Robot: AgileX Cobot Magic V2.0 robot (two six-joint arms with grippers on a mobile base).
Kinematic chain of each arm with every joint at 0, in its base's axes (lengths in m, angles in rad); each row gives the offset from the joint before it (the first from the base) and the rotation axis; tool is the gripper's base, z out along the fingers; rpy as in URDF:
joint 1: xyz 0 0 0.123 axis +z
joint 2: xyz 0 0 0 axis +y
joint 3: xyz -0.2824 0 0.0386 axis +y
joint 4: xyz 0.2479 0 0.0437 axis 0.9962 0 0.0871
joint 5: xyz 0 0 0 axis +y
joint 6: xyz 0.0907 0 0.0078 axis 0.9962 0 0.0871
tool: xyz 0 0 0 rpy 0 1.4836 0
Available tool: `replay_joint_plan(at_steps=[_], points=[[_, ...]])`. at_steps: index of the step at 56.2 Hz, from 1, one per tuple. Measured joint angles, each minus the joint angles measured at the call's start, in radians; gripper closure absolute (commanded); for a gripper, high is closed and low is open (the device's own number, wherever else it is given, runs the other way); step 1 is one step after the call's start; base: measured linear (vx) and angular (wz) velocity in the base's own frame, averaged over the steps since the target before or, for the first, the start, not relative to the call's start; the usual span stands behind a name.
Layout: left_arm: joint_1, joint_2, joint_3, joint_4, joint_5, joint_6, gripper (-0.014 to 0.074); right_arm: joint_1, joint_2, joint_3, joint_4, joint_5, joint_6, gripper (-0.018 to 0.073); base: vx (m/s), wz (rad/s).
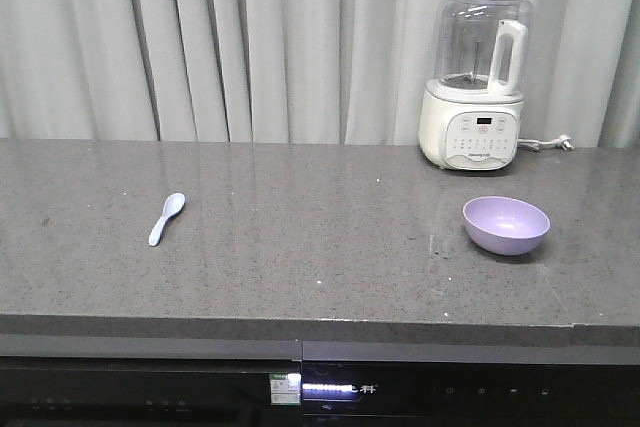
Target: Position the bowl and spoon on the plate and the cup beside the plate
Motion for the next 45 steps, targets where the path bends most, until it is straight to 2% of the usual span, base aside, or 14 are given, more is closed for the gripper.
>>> replay_joint_plan(at_steps=[23, 45], points=[[0.0, 0.0, 0.0, 0.0, 0.0, 0.0, 0.0599, 0.0, 0.0, 0.0, 0.0, 0.0, 0.0, 0.0568, 0.04, -0.11], [0.0, 0.0, 0.0, 0.0, 0.0, 0.0, 0.0599, 0.0, 0.0, 0.0, 0.0, 0.0, 0.0, 0.0568, 0.09, -0.29]])
